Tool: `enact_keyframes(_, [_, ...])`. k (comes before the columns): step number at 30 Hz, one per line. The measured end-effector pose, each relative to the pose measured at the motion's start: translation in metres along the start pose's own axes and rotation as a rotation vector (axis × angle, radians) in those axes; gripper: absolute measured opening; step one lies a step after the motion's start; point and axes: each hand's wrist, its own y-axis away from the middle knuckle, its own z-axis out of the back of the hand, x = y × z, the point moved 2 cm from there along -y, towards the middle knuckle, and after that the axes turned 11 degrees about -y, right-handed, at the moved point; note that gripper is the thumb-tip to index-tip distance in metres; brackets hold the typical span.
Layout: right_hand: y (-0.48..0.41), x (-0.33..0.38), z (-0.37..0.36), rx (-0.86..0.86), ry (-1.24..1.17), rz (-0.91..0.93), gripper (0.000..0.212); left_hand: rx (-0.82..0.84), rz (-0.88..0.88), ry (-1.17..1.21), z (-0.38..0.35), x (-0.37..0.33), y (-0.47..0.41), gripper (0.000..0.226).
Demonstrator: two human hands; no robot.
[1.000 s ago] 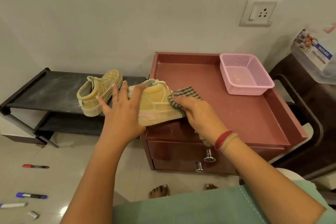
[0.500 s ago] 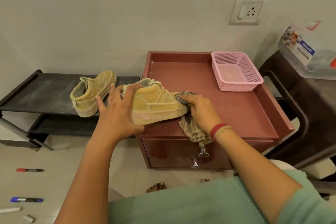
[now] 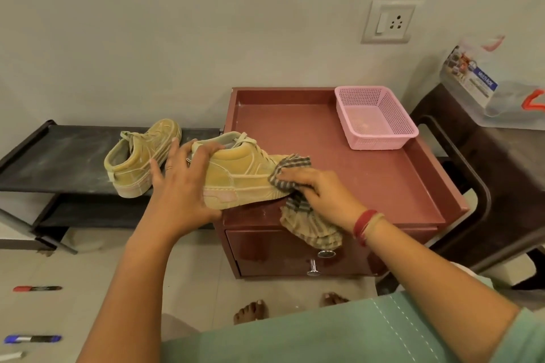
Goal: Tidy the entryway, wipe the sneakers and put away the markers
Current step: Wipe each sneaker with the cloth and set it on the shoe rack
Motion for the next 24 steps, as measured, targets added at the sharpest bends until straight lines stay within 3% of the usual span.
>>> enact_keyframes(2, [-0.002, -0.007, 0.001, 0.018, 0.084, 0.042, 0.049, 0.006, -0.003, 0.005, 0.001, 0.0, -0.001, 0.101])
enact_keyframes(6, [-0.01, -0.025, 0.011, -0.135, 0.113, -0.098, 0.048, 0.012, -0.004, 0.016, 0.002, -0.003, -0.002, 0.099])
enact_keyframes(10, [-0.002, -0.014, -0.009, -0.087, 0.021, -0.014, 0.047, 0.021, -0.008, 0.042, 0.003, -0.002, 0.0, 0.096])
enact_keyframes(14, [-0.011, -0.026, 0.006, -0.179, 0.072, -0.143, 0.046, 0.028, -0.034, 0.031, 0.003, -0.004, 0.002, 0.097])
enact_keyframes(19, [-0.009, -0.012, -0.009, -0.07, 0.1, 0.0, 0.045, 0.086, -0.038, 0.024, 0.002, -0.001, 0.003, 0.108])
enact_keyframes(24, [-0.025, -0.03, 0.002, -0.186, 0.141, -0.146, 0.042, 0.104, -0.034, 0.057, 0.005, -0.003, 0.002, 0.107])
